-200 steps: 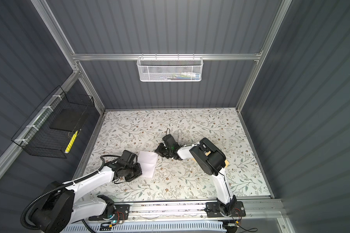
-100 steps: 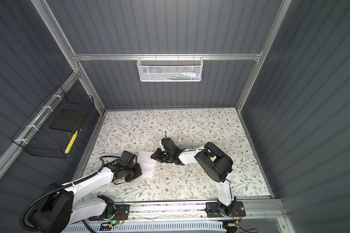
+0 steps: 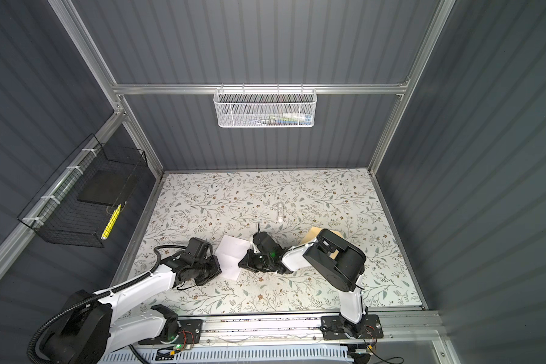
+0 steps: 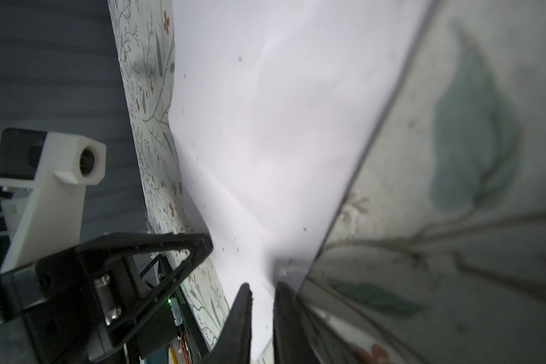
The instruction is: Place the letter into the envelope and seal it
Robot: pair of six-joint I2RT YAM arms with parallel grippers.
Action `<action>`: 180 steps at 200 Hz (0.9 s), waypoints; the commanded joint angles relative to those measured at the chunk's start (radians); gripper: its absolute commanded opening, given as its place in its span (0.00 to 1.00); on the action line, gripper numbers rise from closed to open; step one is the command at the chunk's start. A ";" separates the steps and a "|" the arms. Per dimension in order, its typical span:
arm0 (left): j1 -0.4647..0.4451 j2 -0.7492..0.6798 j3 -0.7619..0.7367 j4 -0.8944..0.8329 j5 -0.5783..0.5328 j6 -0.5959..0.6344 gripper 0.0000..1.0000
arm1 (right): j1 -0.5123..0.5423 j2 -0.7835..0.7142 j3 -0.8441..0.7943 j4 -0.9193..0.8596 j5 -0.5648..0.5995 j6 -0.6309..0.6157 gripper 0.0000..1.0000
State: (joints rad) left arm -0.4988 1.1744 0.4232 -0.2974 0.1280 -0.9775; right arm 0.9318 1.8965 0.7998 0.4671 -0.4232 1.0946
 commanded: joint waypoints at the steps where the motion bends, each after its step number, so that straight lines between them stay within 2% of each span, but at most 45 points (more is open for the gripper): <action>1: 0.002 0.039 -0.086 -0.087 -0.081 -0.021 0.00 | 0.026 -0.030 -0.020 -0.053 -0.020 -0.031 0.18; 40: 0.002 0.049 -0.105 -0.058 -0.067 -0.026 0.00 | 0.055 -0.004 0.007 -0.054 -0.079 -0.057 0.20; 121: 0.002 0.072 -0.117 -0.028 -0.053 -0.026 0.00 | 0.121 0.073 0.164 -0.175 -0.178 -0.105 0.21; 149: 0.002 0.066 -0.105 -0.042 -0.059 -0.024 0.00 | 0.086 0.011 0.106 -0.142 -0.180 -0.070 0.31; 168: 0.002 0.055 -0.088 -0.056 -0.064 -0.020 0.00 | 0.024 -0.101 -0.012 -0.039 -0.165 -0.009 0.48; 180: 0.002 0.051 -0.081 -0.055 -0.060 -0.018 0.00 | -0.005 -0.180 -0.052 -0.093 -0.129 -0.034 0.59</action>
State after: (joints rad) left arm -0.4988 1.1828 0.3843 -0.1631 0.1318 -0.9997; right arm 0.9913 1.8545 0.8238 0.3695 -0.5873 1.0546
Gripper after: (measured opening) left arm 0.048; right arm 0.489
